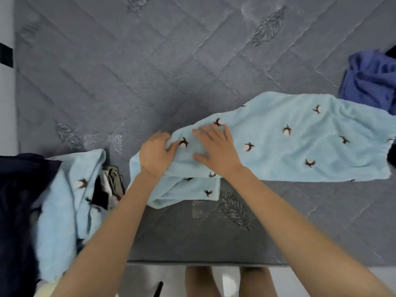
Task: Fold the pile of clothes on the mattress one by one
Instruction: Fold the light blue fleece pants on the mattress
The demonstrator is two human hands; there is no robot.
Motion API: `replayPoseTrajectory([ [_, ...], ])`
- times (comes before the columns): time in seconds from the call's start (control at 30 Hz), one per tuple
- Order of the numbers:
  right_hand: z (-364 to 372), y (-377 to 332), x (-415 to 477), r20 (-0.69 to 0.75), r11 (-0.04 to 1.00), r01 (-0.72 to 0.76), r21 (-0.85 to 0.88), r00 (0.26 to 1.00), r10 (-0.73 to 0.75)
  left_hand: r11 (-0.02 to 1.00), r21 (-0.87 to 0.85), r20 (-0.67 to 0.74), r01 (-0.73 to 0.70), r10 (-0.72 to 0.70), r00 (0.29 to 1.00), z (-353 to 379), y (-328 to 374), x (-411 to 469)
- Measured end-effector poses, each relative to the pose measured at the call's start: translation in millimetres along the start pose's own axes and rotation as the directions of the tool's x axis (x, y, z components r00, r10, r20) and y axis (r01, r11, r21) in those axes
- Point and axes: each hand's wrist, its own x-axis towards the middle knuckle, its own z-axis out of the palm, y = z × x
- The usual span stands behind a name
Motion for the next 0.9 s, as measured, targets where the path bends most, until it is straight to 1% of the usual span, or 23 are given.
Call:
replayPoseTrajectory([
  [0.03,3,-2,0,-0.073,0.999,0.038,0.006,0.997,-0.037,0.999,-0.025,-0.040,-0.037,0.036,0.999,0,5,-2],
  [0.07,3,-3,0,-0.137,0.999,0.044,0.017,0.990,-0.041,0.997,-0.064,-0.062,-0.044,0.040,0.997,-1,11,-5],
  [0.17,-7,3,0,-0.162,0.996,-0.035,0.077,0.986,0.048,0.978,-0.204,-0.111,-0.039,0.016,0.994,-5,31,-6],
  [0.27,-22,0,1,-0.198,0.954,-0.051,0.297,0.974,0.113,0.977,-0.165,-0.169,-0.136,0.108,0.980,-12,44,6],
  [0.3,-25,-2,3,-0.184,0.939,-0.047,0.341,0.976,0.116,0.975,-0.153,-0.186,-0.159,0.129,0.974,-15,47,11],
  [0.33,-29,-7,5,-0.191,0.939,-0.035,0.341,0.976,0.106,0.974,-0.147,-0.195,-0.174,0.144,0.970,-16,51,13],
  [0.37,-32,-11,7,-0.230,0.952,-0.019,0.305,0.969,0.093,0.971,-0.148,-0.200,-0.187,0.156,0.967,-17,54,14],
  [0.43,-40,-15,12,-0.344,0.975,0.001,0.223,0.936,0.078,0.966,-0.153,-0.198,-0.208,0.176,0.964,-19,56,11],
  [0.5,-50,-16,12,-0.394,0.973,-0.010,0.231,0.913,0.103,0.951,-0.189,-0.167,-0.243,0.212,0.963,-24,56,4],
  [0.53,-53,-17,11,-0.392,0.970,-0.014,0.242,0.913,0.111,0.935,-0.252,-0.129,-0.250,0.224,0.966,-29,55,2],
  [0.57,-55,-18,9,-0.391,0.971,-0.008,0.238,0.914,0.104,0.915,-0.337,-0.068,-0.224,0.213,0.975,-34,53,-1],
  [0.6,-57,-21,6,-0.391,0.974,-0.007,0.224,0.915,0.097,0.897,-0.411,0.015,-0.162,0.184,0.983,-38,49,-3],
  [0.63,-57,-23,3,-0.391,0.976,-0.018,0.215,0.915,0.103,0.892,-0.443,0.104,-0.090,0.151,0.983,-41,42,-5],
  [0.67,-57,-24,0,-0.385,0.974,-0.049,0.223,0.913,0.134,0.904,-0.426,0.180,-0.039,0.127,0.976,-43,33,-6],
  [0.7,-56,-23,-1,-0.366,0.963,-0.105,0.250,0.910,0.194,0.928,-0.373,0.239,-0.015,0.111,0.965,-44,21,-8],
  [0.77,-55,-15,-6,-0.336,0.913,-0.241,0.329,0.874,0.352,0.959,-0.283,0.310,-0.013,0.104,0.945,-44,1,-12],
  [0.83,-53,-7,-11,-0.324,0.862,-0.327,0.388,0.827,0.459,0.952,-0.306,0.332,-0.012,0.118,0.936,-44,-9,-15],
  [0.87,-50,-6,-13,-0.331,0.858,-0.329,0.395,0.820,0.467,0.947,-0.322,0.317,-0.020,0.127,0.940,-44,-9,-16],
  [0.9,-48,-8,-14,-0.342,0.867,-0.302,0.396,0.828,0.444,0.946,-0.322,0.279,-0.041,0.136,0.951,-43,-7,-17],
])
